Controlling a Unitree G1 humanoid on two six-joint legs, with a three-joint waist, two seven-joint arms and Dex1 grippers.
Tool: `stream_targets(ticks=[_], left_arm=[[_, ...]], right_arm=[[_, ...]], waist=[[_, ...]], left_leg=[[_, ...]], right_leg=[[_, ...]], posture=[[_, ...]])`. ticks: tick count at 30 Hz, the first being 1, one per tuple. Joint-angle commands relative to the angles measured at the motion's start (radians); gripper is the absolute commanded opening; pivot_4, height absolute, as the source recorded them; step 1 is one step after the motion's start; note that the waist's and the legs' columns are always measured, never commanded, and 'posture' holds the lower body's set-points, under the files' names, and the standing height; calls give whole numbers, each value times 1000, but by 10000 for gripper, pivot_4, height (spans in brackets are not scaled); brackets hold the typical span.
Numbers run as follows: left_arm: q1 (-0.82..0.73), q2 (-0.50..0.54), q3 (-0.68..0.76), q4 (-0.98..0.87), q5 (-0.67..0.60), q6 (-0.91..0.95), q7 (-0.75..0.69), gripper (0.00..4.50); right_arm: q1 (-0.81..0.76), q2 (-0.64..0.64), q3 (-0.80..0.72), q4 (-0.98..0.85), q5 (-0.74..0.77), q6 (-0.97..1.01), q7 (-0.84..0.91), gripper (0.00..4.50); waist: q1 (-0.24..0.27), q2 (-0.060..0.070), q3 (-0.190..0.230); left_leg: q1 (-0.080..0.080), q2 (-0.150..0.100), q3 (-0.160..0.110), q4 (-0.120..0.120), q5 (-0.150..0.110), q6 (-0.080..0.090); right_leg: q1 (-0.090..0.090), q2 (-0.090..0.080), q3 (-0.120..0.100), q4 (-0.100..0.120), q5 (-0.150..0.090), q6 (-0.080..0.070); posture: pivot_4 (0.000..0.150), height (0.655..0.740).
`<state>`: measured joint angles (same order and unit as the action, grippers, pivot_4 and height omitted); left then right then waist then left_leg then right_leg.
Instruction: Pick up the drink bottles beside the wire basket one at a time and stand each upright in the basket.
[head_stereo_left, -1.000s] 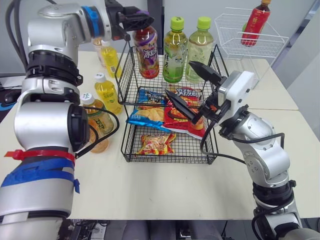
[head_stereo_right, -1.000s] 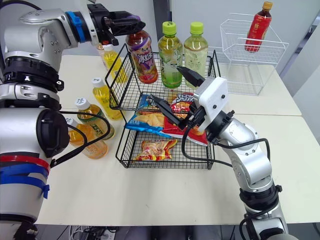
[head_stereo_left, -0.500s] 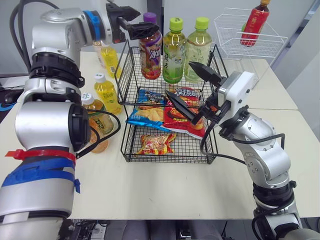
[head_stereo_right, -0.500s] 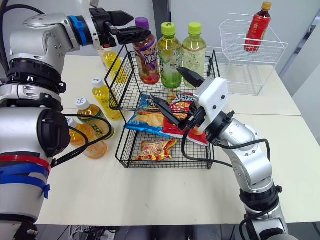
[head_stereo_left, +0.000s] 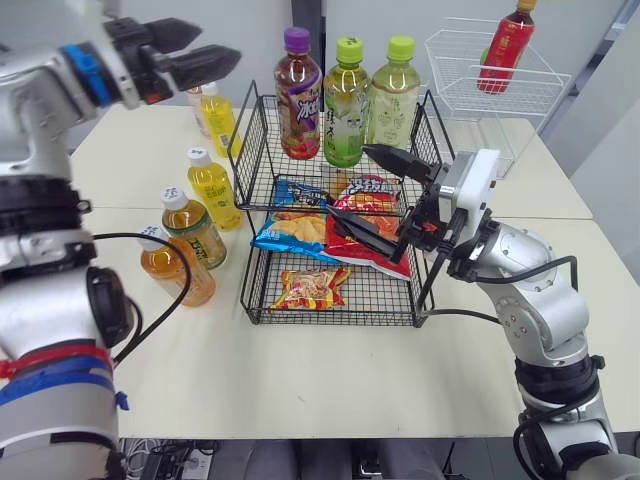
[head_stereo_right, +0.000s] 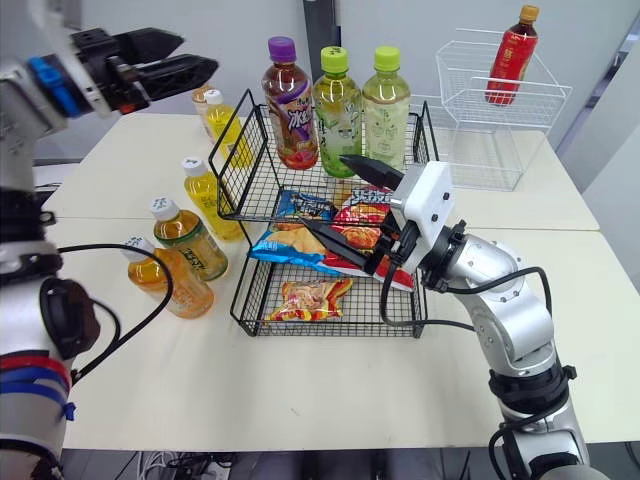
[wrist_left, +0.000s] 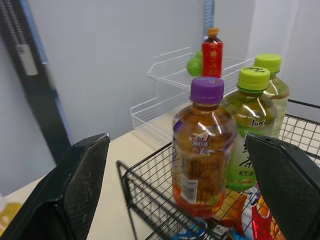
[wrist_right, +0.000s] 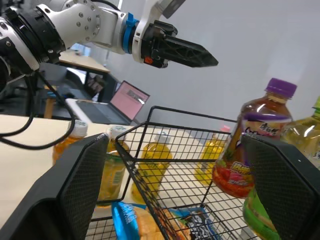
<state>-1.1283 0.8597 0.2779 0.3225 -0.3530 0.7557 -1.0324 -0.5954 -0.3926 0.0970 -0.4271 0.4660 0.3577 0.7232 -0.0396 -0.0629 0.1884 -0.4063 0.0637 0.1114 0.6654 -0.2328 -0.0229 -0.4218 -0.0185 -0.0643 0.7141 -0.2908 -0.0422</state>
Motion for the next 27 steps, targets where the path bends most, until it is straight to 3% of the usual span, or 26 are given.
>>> stream_targets(ticks=[1, 5, 7, 10, 16, 22, 27], left_arm=[[135, 62, 150, -229, -94, 105, 46, 44768], [409, 76, 422, -458, -192, 264, 121, 44768], [638, 59, 602, -615, -222, 354, 109, 44768], [834, 23, 763, -754, -275, 427, 130, 44768], [1254, -174, 1128, -1006, -442, 548, 104, 44768], [1517, -329, 1188, -1100, -542, 444, 132, 44768], [1558, -334, 1132, -1117, -629, 375, 231, 44768]], right_arm=[[-50, -20, -27, 38, 63, -15, 95, 45000], [-95, -45, 1, 120, 102, -13, 239, 45000], [-127, -39, 13, 164, 123, -12, 308, 45000], [-156, -32, 21, 207, 135, -13, 369, 45000], [-203, 6, 38, 285, 135, -26, 456, 45000], [-217, 40, 50, 317, 130, -26, 497, 45000], [-214, 49, 50, 315, 120, -30, 505, 45000]], waist=[[4, 0, 0], [6, -1, -1], [2, -1, -1], [4, -1, -1], [11, -1, -2], [17, -1, -3], [18, 1, -4]], left_leg=[[1, 0, 0, 0, 0, 0], [2, 0, -1, 0, 0, 0], [4, 0, 0, -1, 0, 0], [6, 0, 0, -2, 0, 0], [10, 0, -3, -2, -2, 3], [13, 0, -5, -2, -2, 4], [14, 0, -6, -3, -2, 4]], right_leg=[[1, 0, 0, 0, 0, 0], [3, 0, -1, 1, -1, -1], [4, 0, -1, 1, -1, -1], [6, 0, 0, 0, -1, -1], [12, -2, -3, -1, -4, 2], [15, -2, -5, -1, -5, 1], [15, -2, -5, -1, -5, 0]], posture=[[1500, 7400], [1500, 7400], [1500, 7400], [1500, 7400], [1500, 7400], [1500, 7400], [1500, 7400]])
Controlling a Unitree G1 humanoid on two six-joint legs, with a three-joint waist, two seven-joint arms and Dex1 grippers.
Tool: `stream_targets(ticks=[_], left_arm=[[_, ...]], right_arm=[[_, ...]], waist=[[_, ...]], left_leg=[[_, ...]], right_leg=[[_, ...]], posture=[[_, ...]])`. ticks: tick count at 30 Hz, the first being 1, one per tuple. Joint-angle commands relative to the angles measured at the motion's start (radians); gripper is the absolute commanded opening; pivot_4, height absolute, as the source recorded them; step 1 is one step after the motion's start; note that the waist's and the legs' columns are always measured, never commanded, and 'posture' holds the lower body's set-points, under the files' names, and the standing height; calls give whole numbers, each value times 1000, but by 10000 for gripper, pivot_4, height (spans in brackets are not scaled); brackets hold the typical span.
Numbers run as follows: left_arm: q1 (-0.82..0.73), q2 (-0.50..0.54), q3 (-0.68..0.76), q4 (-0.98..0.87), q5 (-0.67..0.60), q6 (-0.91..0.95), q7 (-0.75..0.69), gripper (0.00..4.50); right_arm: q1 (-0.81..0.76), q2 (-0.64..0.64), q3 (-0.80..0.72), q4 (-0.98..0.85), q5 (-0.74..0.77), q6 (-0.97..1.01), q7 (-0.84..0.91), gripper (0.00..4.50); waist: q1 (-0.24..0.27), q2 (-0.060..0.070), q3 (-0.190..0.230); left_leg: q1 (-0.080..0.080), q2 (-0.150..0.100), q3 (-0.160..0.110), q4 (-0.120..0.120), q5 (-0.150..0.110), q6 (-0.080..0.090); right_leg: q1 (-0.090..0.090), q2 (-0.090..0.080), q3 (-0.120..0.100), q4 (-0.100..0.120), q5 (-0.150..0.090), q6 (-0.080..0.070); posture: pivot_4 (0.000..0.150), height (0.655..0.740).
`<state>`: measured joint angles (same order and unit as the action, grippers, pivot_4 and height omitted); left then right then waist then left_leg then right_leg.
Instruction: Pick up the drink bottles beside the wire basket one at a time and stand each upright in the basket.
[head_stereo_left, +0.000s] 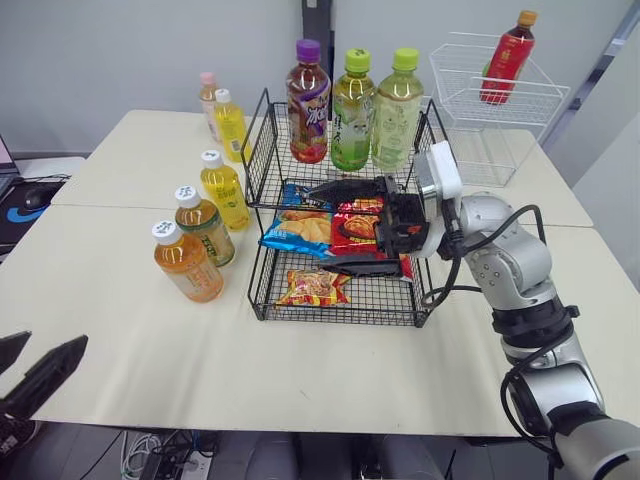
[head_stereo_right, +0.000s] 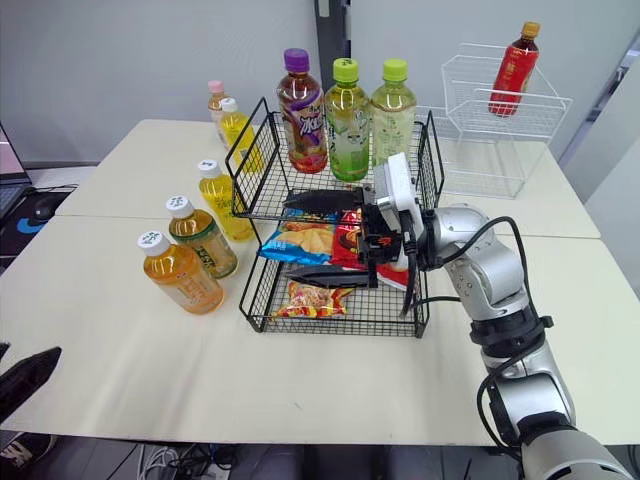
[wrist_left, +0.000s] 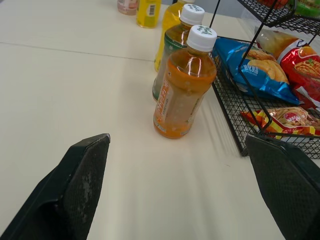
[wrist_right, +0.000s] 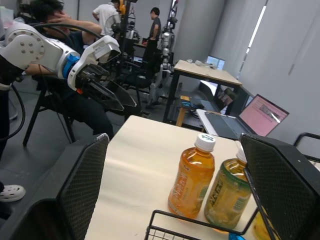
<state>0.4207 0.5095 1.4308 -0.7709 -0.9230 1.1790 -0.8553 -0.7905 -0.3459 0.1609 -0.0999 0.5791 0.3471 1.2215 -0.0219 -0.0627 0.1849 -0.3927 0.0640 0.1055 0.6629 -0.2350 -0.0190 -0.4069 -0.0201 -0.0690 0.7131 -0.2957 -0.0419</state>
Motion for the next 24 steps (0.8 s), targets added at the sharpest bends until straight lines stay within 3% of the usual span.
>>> stream_targets(ticks=[1, 6, 13, 17, 24], left_arm=[[7, 19, -36, -22, -70, -64, 78, 44768], [-107, 48, -223, -34, -70, -161, 244, 44768], [-273, 115, -545, 50, 126, -326, 394, 44768], [-349, 127, -706, 132, 243, -427, 424, 44768], [-441, 119, -847, 222, 317, -518, 439, 44768]], right_arm=[[-17, 3, -15, -14, 5, -20, 5, 45000], [3, -8, -27, -49, -3, -13, -26, 45000], [35, -28, -35, -98, -15, -7, -90, 45000], [47, -40, -39, -121, -20, -5, -122, 45000], [53, -49, -43, -145, -29, -1, -163, 45000]], waist=[[-1, 0, 0], [4, 2, 1], [6, 2, 1], [6, 3, 1], [5, 3, 1]], left_leg=[[0, 0, 0, 0, 0, 0], [0, 0, 0, -1, 0, 0], [-1, 0, 1, -2, 0, 0], [-1, 0, 2, -3, 0, 0], [-4, 0, 2, -3, 0, 0]], right_leg=[[0, 0, 0, 0, 0, 0], [0, 0, 0, -1, 0, 0], [0, 0, 1, -2, 2, -4], [-1, 1, 1, -2, 2, -3], [-3, 1, 0, -3, 0, 0]], posture=[[1500, 7400], [1500, 7400], [1500, 7400], [1500, 7400], [1500, 7400]])
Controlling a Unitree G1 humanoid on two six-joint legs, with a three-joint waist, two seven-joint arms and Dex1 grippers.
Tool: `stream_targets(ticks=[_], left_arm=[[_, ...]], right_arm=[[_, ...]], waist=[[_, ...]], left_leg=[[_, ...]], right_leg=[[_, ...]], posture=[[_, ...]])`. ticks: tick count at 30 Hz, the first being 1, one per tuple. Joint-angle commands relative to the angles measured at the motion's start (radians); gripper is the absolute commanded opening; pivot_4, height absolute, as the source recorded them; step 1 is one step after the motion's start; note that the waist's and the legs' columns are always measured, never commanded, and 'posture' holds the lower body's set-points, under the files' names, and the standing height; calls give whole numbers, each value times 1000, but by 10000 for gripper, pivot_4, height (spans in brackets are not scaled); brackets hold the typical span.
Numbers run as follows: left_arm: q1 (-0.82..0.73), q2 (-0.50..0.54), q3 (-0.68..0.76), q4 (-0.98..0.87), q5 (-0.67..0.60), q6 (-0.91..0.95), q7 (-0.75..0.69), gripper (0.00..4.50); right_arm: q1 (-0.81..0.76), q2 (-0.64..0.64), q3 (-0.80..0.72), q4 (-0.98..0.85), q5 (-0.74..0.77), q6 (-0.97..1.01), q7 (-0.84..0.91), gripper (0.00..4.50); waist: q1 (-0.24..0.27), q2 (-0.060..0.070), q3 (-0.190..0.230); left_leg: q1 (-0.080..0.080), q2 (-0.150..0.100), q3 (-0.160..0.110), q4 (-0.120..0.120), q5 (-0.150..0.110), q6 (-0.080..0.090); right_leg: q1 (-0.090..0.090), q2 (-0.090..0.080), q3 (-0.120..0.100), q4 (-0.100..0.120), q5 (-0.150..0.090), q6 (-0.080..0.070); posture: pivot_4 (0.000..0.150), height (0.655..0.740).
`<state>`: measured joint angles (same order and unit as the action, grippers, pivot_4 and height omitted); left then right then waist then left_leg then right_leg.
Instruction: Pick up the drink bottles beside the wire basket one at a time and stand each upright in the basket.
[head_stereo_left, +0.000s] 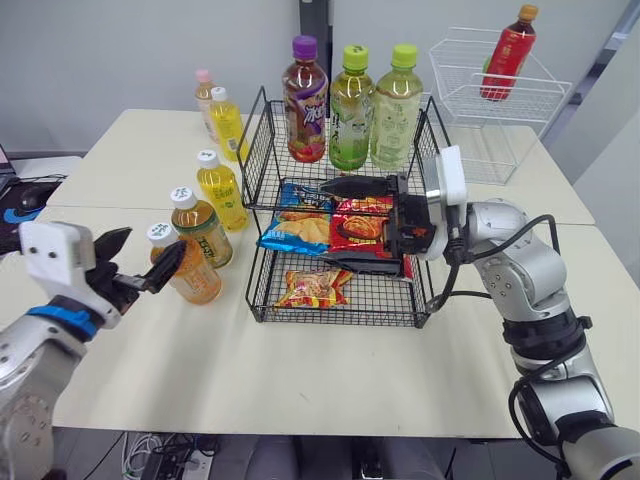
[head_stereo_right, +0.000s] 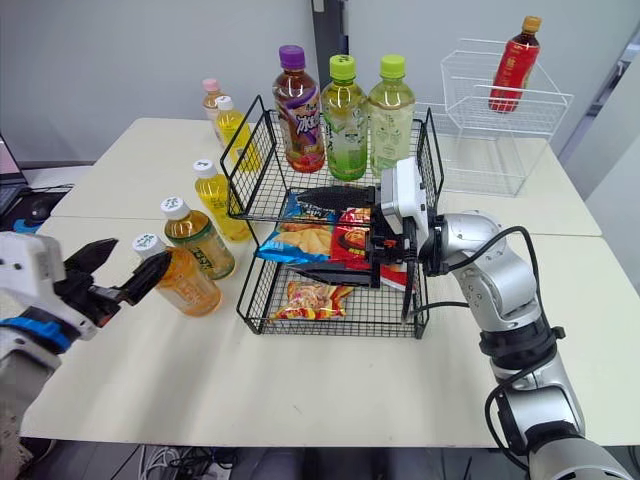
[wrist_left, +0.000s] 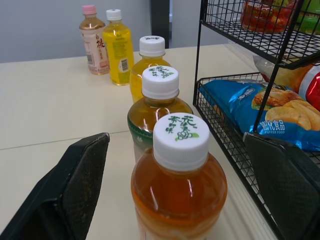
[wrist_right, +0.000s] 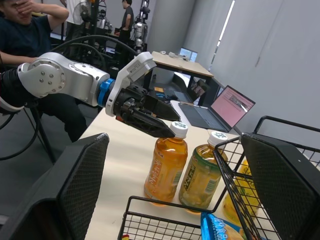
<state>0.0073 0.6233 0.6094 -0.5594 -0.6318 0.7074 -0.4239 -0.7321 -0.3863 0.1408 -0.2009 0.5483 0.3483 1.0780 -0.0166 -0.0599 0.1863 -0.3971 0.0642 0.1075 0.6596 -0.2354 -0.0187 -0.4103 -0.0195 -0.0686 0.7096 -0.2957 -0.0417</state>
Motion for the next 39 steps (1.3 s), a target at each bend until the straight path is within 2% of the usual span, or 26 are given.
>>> stream_targets(ticks=[1, 13, 17, 24, 32, 36, 39], left_arm=[[-33, 7, -37, 22, 33, -53, 7, 44768], [-84, 35, -119, 98, 83, -96, -20, 44768], [-102, 47, -138, 128, 101, -99, -32, 35974], [-109, 43, -147, 144, 115, -115, -36, 14262], [-86, 50, -87, 123, 85, -106, -43, 13818], [-68, 90, 33, 48, -57, -52, -94, 13818], [-58, 162, 130, 9, -186, 30, -131, 13818]], right_arm=[[-4, -12, -23, -47, -1, -3, -23, 45000], [14, -25, -28, -83, -8, 5, -58, 45000], [13, -29, -27, -85, -7, 6, -67, 45000], [24, -30, -26, -96, -10, 5, -82, 45000], [25, -22, -25, -102, -2, 6, -96, 45000], [30, -14, -29, -108, 12, 10, -102, 45000], [35, -11, -33, -111, 16, 5, -109, 45000]], waist=[[0, 0, 0], [2, 0, 0], [3, 0, 0], [1, 0, 0], [-3, 0, 0], [-11, 0, 0], [-11, 0, 0]], left_leg=[[0, 0, 0, 0, 0, 0], [-1, 0, 0, -1, 0, 0], [-1, 0, 0, -4, 0, 0], [-1, -1, 1, -15, 1, -1], [-1, -1, 1, -16, 1, -1], [-1, 0, 1, -16, 1, -1], [-2, 0, 1, -16, 1, -1]], right_leg=[[0, 0, 0, 0, 0, 0], [0, 0, -1, -3, 0, 1], [0, 0, -1, -6, 0, 1], [0, 0, -1, -14, 1, 2], [0, 0, -1, -16, 1, 2], [0, 0, -1, -16, 1, 2], [-1, 0, -2, -16, 1, 2]], posture=[[1500, 7400], [1500, 7400], [1500, 7400], [1500, 7400], [1500, 7400], [1500, 7400], [1500, 7400]])
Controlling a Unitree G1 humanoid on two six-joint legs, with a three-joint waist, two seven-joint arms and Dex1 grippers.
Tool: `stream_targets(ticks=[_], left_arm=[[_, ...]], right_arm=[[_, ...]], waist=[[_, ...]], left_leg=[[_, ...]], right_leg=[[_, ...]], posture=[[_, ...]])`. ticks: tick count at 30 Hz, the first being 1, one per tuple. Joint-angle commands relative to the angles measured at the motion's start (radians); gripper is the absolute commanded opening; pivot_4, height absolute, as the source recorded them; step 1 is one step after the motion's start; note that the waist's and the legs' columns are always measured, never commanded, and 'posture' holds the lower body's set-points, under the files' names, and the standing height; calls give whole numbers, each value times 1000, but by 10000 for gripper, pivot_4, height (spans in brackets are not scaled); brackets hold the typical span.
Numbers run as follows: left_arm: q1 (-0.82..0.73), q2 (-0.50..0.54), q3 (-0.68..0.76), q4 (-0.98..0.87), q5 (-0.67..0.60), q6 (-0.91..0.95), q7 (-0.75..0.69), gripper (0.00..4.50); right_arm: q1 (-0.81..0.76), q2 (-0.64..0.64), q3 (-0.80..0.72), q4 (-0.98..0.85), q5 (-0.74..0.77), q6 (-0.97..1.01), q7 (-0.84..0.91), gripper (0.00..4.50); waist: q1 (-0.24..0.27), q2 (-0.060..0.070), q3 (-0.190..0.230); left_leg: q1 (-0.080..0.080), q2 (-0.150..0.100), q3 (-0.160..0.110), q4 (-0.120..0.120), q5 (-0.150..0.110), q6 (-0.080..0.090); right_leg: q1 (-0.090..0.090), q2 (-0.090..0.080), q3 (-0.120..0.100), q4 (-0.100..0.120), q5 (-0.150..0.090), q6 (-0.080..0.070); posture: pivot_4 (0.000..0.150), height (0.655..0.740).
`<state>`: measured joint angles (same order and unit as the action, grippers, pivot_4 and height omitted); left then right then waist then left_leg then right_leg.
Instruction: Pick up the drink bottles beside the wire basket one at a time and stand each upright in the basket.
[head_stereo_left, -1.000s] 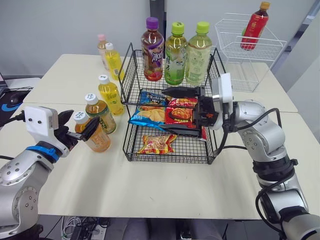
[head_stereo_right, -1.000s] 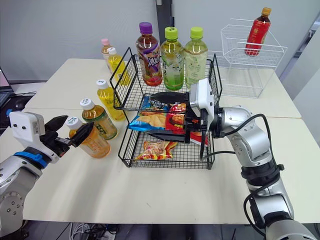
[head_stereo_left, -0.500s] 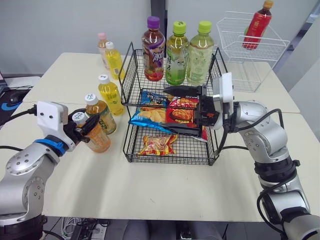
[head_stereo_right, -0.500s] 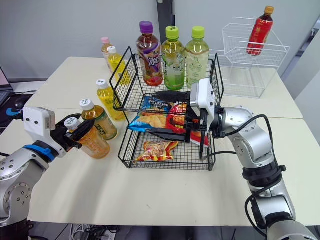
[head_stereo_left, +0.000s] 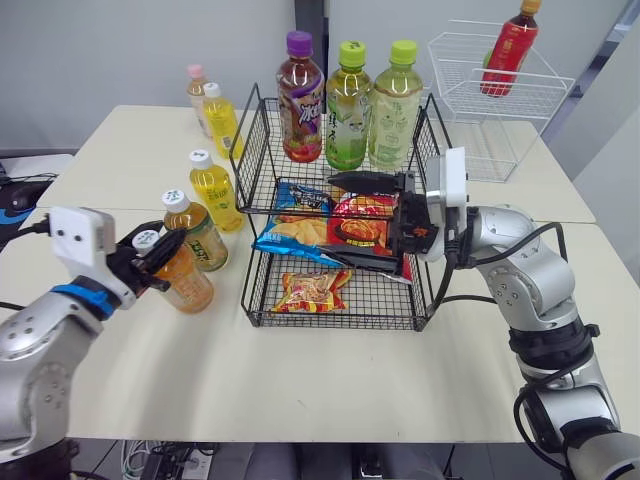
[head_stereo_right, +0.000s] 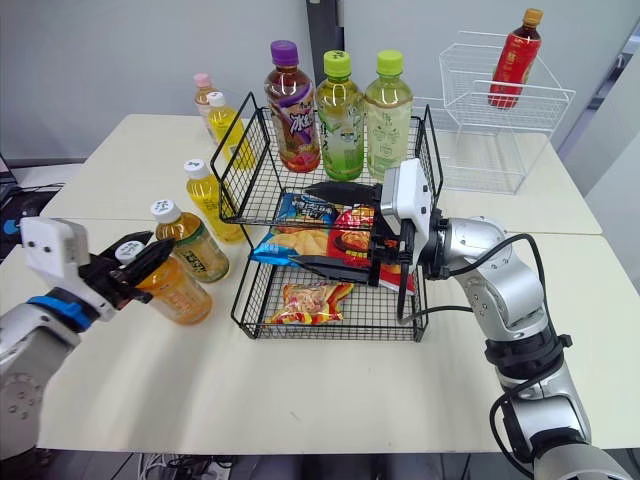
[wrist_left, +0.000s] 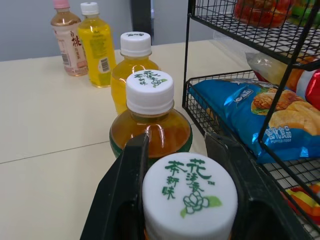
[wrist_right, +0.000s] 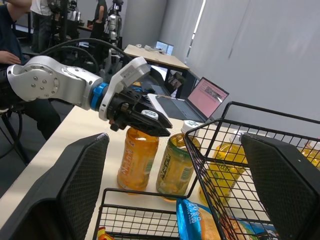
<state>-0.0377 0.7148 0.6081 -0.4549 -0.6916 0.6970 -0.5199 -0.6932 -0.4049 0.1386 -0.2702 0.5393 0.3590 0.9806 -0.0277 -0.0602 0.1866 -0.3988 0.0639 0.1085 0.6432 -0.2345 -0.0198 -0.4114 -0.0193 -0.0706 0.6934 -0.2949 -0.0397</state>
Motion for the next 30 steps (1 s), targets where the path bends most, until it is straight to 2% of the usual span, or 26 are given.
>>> stream_targets(ticks=[1, 3, 7, 10, 13, 17, 21, 24, 30], left_arm=[[-15, 101, 170, -102, -181, 76, -48, 13818], [-21, 155, 229, -103, -271, 134, -56, 13818], [-91, 353, 376, -12, -501, 285, -86, 13818], [-175, 492, 394, 82, -608, 351, -119, 13818], [-304, 610, 321, 186, -709, 361, -132, 13818], [-555, 689, 87, 305, -804, 292, -152, 13818], [-860, 622, -172, 378, -756, 260, -192, 13818], [-1105, 473, -360, 448, -625, 242, -242, 13818], [-1266, 240, -535, 560, -388, 161, -412, 13818]], right_arm=[[-3, 9, -34, -43, 24, -9, -17, 45000], [0, 13, -41, -45, 22, -12, -28, 45000], [30, 7, -48, -67, 12, -21, -47, 45000], [47, 15, -57, -82, 1, -31, -72, 45000], [61, 28, -72, -93, -33, -72, -116, 45000], [99, 24, -87, -124, -74, -120, -163, 45000], [129, 20, -101, -159, -94, -135, -211, 45000], [171, 16, -116, -209, -121, -138, -268, 45000], [272, 14, -134, -326, -169, -103, -388, 45000]], waist=[[1, 0, 0], [1, 0, 0], [1, -1, 0], [1, 0, 1], [2, 1, 1], [10, 1, 1], [20, 1, 1], [31, 0, 1], [28, 0, 1]], left_leg=[[-1, 0, 0, 0, 0, 0], [-1, 0, -1, 0, 0, 0], [-2, 0, -2, 0, 0, -1], [-2, 0, -2, 0, 0, -1], [-1, -1, -1, 0, 0, -1], [-1, -1, -2, 0, 1, -1], [-1, -1, -1, 0, 2, -4], [-1, -2, -1, 1, 2, -4], [-2, -2, 0, 2, 3, -5]], right_leg=[[0, 0, 0, 0, 0, 0], [0, 0, -1, -2, 0, 0], [0, 0, -2, -4, 0, 0], [1, 0, -3, -4, 0, 0], [1, 0, -1, -5, 0, 1], [1, 0, -1, -5, 0, 1], [1, 1, -1, -5, 0, 1], [1, 1, -1, -4, 0, 1], [1, 1, 1, -4, 1, 2]], posture=[[1500, 7400], [1500, 7400], [1500, 7400], [1500, 7400], [1500, 7400], [1500, 7400], [1500, 7400], [1500, 7400], [1500, 7400]])
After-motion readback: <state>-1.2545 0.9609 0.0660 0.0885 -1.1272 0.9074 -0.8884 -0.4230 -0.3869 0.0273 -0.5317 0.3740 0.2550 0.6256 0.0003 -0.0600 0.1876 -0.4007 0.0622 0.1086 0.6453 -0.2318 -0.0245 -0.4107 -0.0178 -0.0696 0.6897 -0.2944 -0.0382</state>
